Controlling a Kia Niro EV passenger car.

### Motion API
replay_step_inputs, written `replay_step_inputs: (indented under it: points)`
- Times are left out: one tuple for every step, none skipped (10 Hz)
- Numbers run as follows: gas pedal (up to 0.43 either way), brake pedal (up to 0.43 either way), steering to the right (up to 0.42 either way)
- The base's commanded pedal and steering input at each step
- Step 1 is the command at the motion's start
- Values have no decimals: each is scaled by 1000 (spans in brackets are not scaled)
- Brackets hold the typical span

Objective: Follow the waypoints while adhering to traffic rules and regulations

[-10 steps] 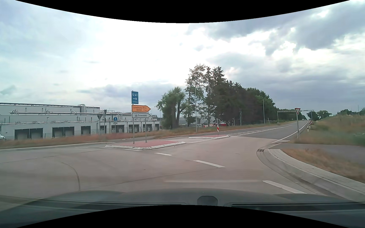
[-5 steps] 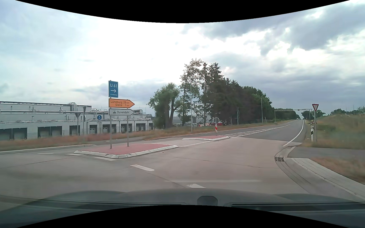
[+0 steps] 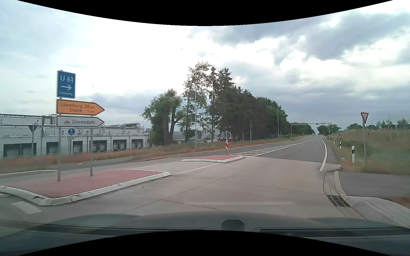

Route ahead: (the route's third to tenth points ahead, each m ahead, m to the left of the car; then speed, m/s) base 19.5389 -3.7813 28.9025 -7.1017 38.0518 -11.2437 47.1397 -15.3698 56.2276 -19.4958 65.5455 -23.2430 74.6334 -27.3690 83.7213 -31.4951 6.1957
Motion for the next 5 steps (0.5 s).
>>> replay_step_inputs:
  points:
    - [157,0,154]
    - [157,0,162]
    - [169,0,170]
    - [177,0,173]
    - [197,0,167]
